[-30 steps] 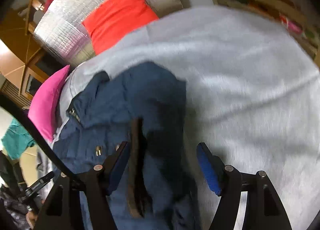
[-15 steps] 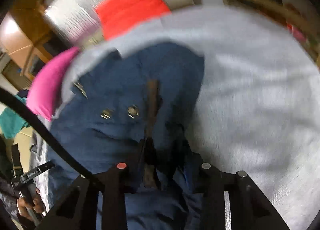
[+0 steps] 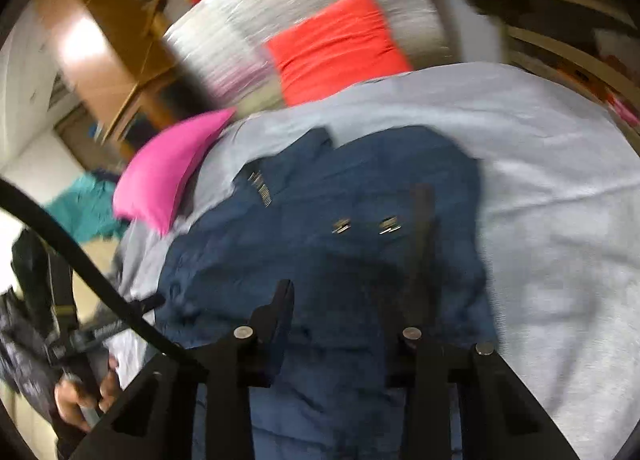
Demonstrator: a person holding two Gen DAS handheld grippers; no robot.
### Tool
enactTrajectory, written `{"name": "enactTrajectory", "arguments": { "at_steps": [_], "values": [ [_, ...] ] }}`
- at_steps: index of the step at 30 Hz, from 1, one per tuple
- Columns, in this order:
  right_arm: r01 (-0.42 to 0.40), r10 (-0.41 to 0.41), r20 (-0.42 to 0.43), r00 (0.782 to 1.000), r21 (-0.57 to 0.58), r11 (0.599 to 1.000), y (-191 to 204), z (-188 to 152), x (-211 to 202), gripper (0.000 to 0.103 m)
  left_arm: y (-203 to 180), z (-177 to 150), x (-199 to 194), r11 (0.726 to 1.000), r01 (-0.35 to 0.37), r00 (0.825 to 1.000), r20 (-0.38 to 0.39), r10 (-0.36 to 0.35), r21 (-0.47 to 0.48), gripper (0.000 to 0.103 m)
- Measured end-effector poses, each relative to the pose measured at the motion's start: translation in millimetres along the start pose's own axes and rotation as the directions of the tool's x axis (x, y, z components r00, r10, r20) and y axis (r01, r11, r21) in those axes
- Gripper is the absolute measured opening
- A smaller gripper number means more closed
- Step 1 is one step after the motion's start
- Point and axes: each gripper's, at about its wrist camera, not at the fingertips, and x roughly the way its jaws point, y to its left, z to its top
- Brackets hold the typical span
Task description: Fold large clothes
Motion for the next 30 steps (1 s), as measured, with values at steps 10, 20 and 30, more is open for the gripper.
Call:
{"name": "enactTrajectory", "arguments": {
  "at_steps": [10,20,30],
  "values": [
    [0.065,-0.030,-0.229,0.973,0.144,0.988,-17,-8,70,0.029,-24,-11,65,0.994,-0.076,0.987,-0.133,0.086,0.079,0.097],
    [0.023,0.023,-0.243,0.970,0.186,0.982,-35,-6,81,0.029,-20,-5,82,0.996,-0.066,0.983,-0.169,0.075,0.059,0.103],
    [-0.100,0.129,-0.154,0.980,0.182,0.978,-22,9,33,0.032,2,21,19,0.996,-0.073,0.997,-0.026,0.075,0.052,0.103]
  ]
}}
